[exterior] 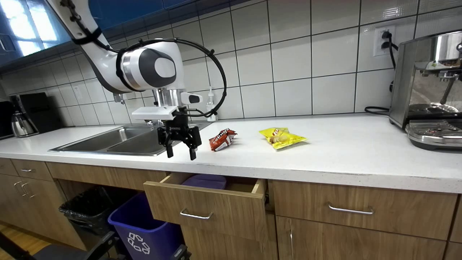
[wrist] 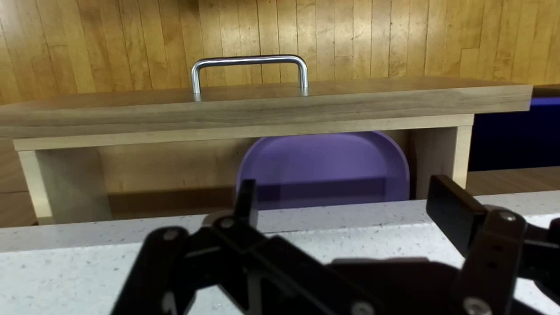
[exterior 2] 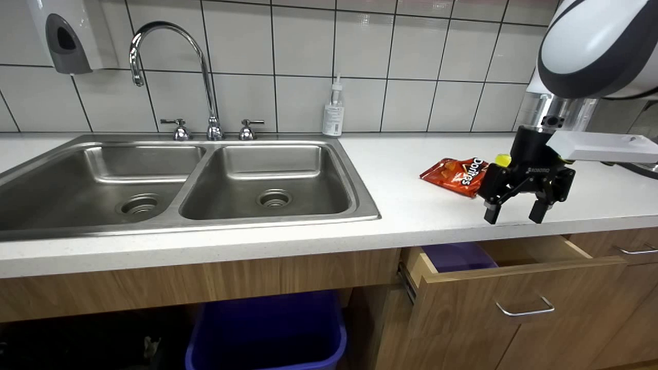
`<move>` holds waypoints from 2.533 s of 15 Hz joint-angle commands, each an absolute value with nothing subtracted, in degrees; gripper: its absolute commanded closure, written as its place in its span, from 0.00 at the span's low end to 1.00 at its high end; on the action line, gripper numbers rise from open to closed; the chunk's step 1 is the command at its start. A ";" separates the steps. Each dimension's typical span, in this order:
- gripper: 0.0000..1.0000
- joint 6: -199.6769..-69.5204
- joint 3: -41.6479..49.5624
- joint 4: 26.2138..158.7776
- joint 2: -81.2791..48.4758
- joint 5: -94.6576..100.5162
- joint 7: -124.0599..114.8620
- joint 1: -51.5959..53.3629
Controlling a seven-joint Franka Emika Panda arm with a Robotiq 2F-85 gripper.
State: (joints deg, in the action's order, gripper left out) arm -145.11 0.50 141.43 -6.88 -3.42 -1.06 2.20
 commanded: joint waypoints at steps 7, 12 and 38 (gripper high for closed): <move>0.00 -151.96 1.55 141.51 -11.90 0.63 -3.08 1.84; 0.00 -156.68 1.96 142.08 -14.16 1.59 -4.20 2.24; 0.00 -163.39 4.13 140.21 -24.30 0.36 -6.00 2.91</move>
